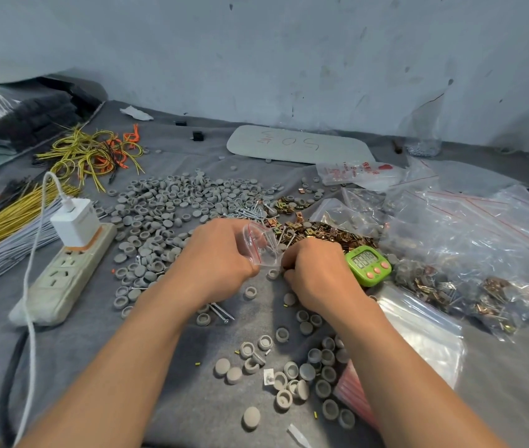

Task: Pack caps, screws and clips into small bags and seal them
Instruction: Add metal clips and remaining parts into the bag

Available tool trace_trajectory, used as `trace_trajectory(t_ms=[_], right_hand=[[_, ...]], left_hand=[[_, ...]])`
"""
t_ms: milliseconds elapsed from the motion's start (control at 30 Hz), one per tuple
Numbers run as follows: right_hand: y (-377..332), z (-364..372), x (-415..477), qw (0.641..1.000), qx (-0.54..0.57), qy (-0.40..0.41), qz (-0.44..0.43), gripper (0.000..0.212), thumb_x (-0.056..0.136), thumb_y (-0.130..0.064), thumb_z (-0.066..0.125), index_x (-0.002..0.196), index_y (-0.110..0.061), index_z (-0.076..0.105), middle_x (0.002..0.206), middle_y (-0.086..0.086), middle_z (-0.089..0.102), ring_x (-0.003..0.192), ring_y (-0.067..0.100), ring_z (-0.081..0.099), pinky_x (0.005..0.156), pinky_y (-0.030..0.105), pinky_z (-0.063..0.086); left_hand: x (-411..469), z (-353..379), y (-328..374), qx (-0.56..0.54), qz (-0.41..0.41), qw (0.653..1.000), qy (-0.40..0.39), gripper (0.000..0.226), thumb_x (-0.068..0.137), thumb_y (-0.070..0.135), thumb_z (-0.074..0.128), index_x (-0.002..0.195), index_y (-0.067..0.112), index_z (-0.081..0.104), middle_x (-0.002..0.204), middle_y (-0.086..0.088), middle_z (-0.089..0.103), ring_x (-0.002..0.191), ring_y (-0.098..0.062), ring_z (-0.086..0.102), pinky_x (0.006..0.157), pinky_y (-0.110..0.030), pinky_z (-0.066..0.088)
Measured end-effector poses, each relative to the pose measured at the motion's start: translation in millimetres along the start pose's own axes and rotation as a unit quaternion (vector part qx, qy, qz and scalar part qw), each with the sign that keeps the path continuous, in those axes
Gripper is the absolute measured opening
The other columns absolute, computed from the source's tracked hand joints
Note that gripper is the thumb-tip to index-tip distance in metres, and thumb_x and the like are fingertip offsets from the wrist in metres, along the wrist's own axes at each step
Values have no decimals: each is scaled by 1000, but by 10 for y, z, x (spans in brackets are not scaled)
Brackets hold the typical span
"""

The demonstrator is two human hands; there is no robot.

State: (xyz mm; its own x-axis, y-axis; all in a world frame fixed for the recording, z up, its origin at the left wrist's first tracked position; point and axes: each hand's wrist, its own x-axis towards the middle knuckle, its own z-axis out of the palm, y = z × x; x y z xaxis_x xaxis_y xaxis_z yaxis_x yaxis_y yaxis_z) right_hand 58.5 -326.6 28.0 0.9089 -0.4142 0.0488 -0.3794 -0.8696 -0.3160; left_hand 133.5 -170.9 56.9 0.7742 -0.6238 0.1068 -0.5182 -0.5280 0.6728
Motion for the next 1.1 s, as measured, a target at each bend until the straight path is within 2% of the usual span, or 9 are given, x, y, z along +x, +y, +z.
trace_trajectory(t_ms=[100, 233, 400, 600, 667, 767, 833, 967, 1100], right_hand=[[50, -52, -6, 995, 95, 29, 19, 18, 88, -13, 71, 93, -29, 80, 90, -3, 77, 90, 23, 70, 84, 32, 53], [81, -199, -33, 954, 295, 29, 40, 14, 91, -14, 72, 85, -26, 77, 76, -11, 78, 67, 1, 68, 74, 28, 56], [91, -288, -124, 866, 497, -17, 57, 14, 89, -1, 72, 87, -13, 78, 76, 8, 78, 56, 14, 53, 56, 22, 47], [58, -347, -180, 822, 564, -24, 66, 13, 88, 1, 76, 84, -11, 78, 79, 14, 77, 57, 13, 59, 58, 21, 50], [46, -363, -179, 767, 633, -53, 93, 10, 92, 1, 70, 88, -7, 73, 79, 14, 76, 61, 14, 59, 62, 23, 53], [53, -405, -180, 657, 737, -109, 116, 8, 94, 1, 64, 89, -5, 64, 75, 15, 71, 62, 16, 56, 57, 22, 55], [55, -427, -187, 625, 760, -142, 106, 5, 85, -4, 66, 89, -6, 62, 76, 14, 68, 60, 16, 57, 58, 23, 55], [40, -413, -198, 636, 750, -162, 87, 17, 78, -6, 67, 95, -6, 63, 78, 15, 68, 62, 16, 60, 59, 24, 56], [38, -383, -179, 644, 743, -158, 92, 8, 93, 0, 61, 98, -5, 63, 78, 16, 69, 61, 17, 62, 60, 25, 57]], left_hand=[[6, 7, -4, -1, -2, 1000, -1, 36, 76, 12, 81, 78, 46, 69, 71, 29, 68, 65, 10, 62, 48, -9, 41], [17, 14, -15, -7, -14, 1000, 4, 34, 75, 12, 81, 87, 43, 73, 73, 24, 71, 68, 8, 64, 60, -19, 48], [22, 5, -12, -5, -16, 1000, 7, 33, 74, 14, 82, 82, 44, 72, 68, 27, 68, 64, 11, 61, 57, -16, 39], [4, 3, 10, -1, -16, 1000, 6, 35, 75, 15, 81, 82, 47, 71, 70, 28, 69, 65, 11, 62, 58, -19, 42], [3, 11, 15, 2, -17, 1000, 5, 37, 75, 14, 81, 77, 49, 69, 71, 32, 67, 67, 13, 61, 57, -19, 42], [9, 17, 11, 1, -19, 1000, 7, 41, 75, 13, 81, 77, 52, 68, 73, 32, 67, 70, 12, 62, 59, -20, 45], [11, 18, 4, 4, -20, 1000, 7, 42, 74, 13, 80, 75, 53, 67, 72, 30, 68, 68, 9, 63, 60, -20, 45], [16, 31, -5, 12, -18, 1000, 13, 36, 75, 14, 81, 84, 47, 71, 73, 21, 71, 71, 5, 66, 66, -21, 52], [13, 37, -5, 16, -17, 1000, 14, 33, 75, 14, 80, 90, 43, 74, 72, 25, 70, 68, 7, 65, 63, -19, 50]])
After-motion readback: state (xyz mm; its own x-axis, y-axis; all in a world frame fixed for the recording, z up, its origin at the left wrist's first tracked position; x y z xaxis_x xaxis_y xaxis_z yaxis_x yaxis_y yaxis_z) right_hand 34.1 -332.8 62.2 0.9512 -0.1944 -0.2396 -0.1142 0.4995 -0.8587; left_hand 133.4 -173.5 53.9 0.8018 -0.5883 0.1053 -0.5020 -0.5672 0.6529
